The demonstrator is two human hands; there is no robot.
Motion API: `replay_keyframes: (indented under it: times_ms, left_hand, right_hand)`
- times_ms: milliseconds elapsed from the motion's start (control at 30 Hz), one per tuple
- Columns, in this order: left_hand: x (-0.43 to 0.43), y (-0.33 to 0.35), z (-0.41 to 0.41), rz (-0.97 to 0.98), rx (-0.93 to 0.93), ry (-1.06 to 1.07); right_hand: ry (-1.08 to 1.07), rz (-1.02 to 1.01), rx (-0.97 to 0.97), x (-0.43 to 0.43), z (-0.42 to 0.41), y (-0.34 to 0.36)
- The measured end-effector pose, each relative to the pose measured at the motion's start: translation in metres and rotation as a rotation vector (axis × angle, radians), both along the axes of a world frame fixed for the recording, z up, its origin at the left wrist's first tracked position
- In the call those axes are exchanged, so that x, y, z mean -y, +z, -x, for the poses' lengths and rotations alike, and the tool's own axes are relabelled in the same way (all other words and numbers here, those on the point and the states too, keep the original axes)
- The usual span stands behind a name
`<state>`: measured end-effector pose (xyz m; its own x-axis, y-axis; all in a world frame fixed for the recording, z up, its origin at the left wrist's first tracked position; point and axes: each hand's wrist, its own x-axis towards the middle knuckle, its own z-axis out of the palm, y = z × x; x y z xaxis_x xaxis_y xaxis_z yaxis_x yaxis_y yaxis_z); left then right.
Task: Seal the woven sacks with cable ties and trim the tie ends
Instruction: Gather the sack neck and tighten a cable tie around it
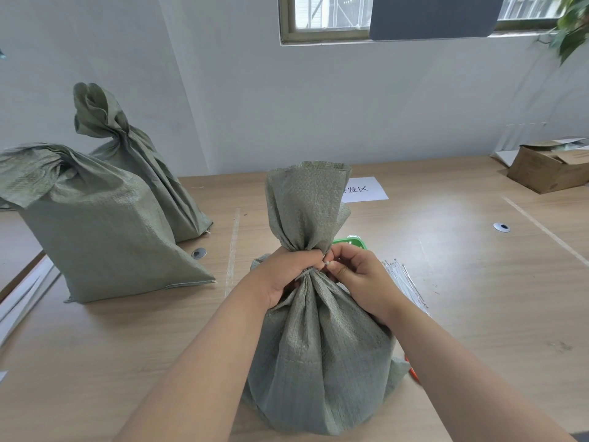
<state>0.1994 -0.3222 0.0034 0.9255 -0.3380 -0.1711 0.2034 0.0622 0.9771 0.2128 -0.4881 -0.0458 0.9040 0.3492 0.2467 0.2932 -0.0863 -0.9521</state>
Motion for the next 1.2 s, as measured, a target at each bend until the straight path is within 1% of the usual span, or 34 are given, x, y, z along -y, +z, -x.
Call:
replay_keyframes:
  times_ms: [667, 1200]
  left_hand:
    - [-0.0008, -0.0027, 0.0012, -0.012, -0.010, 0.000]
    - [-0.0005, -0.0036, 0.0044, -0.054, -0.003, 0.023]
  right_hand:
    - [-0.007, 0.037, 0.021, 0.0010, 0.0019, -0.0010]
    - [0.005, -0.020, 0.007, 0.0005, 0.0080, 0.0006]
